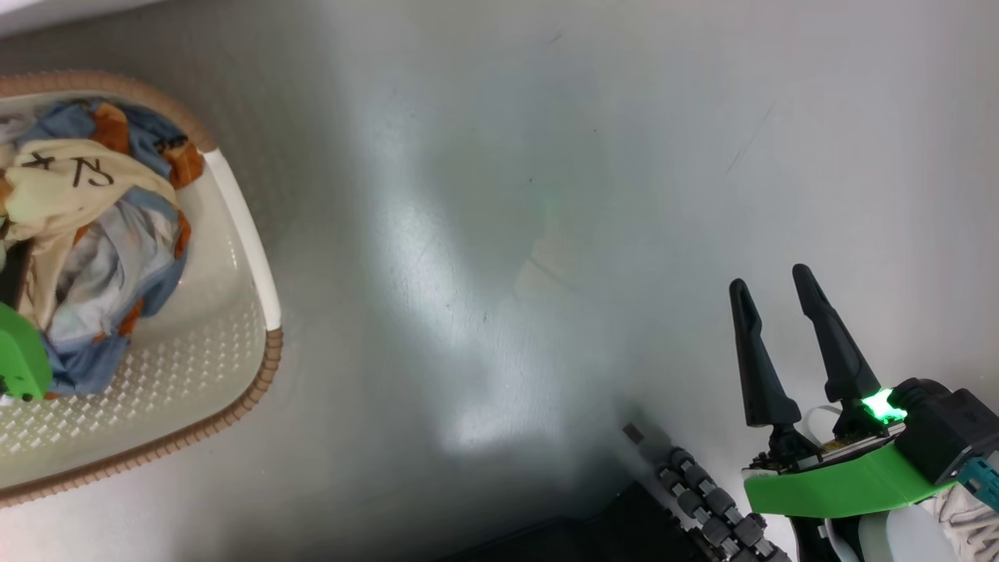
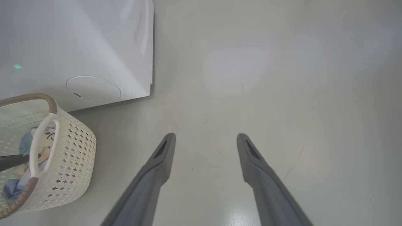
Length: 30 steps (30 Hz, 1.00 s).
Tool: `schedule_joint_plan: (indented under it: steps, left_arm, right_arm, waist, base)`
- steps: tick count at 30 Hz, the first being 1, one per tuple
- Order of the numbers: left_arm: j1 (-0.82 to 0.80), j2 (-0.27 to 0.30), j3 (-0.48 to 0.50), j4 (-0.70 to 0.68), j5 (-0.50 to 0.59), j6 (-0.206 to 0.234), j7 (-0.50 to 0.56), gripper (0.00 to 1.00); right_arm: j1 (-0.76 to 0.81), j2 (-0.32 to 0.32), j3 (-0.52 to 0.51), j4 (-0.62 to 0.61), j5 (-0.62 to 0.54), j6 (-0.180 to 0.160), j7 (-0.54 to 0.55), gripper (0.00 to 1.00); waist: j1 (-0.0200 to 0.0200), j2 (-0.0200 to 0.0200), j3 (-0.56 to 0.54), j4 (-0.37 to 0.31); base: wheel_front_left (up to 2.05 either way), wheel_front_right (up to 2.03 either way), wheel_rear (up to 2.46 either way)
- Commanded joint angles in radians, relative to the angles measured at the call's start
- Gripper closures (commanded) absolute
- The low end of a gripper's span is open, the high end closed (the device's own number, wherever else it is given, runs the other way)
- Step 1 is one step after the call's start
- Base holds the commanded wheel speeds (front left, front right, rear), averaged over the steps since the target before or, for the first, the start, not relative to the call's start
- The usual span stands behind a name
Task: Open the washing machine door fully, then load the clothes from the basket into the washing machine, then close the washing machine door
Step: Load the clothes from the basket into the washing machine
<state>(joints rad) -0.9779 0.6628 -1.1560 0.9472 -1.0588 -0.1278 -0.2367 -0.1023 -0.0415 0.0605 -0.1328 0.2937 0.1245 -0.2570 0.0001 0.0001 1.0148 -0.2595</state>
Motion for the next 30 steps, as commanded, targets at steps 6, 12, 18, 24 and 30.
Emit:
schedule_joint_plan:
  steps: [6,12,18,24,30]
  left_arm:
    - [0.029,0.066,0.091,-0.030,-0.029,-0.003,-0.024,1.00]
    - [0.112,0.051,0.300,-0.108,0.033,-0.003,-0.025,1.00]
    - [0.222,0.024,0.461,-0.173,0.122,-0.003,-0.025,1.00]
    - [0.331,-0.033,0.634,-0.266,0.221,-0.003,-0.025,1.00]
    - [0.440,-0.099,0.769,-0.349,0.316,-0.003,-0.025,1.00]
  right_arm:
    - [0.004,-0.009,0.016,-0.017,0.008,0.006,-0.005,0.00]
    - [-0.038,-0.009,0.011,0.005,-0.003,0.006,-0.005,0.00]
    - [-0.051,-0.009,0.009,0.031,-0.020,0.006,-0.005,0.00]
    - [-0.061,-0.009,0.007,0.063,-0.033,0.006,-0.005,0.00]
    - [-0.076,-0.009,0.013,0.101,-0.046,0.006,-0.005,0.00]
  waist:
    - [-0.0001,-0.0001,-0.040,-0.002]
    - [-0.0001,-0.0001,-0.122,0.035]
    - [-0.0001,-0.0001,-0.200,0.062]
    - [-0.0001,-0.0001,-0.287,0.101]
    - [-0.0001,-0.0001,-0.385,0.140]
  base:
    - [0.00,0.00,0.00]
    - [0.00,0.00,0.00]
    - [0.00,0.00,0.00]
    - [0.00,0.00,0.00]
    - [0.00,0.00,0.00]
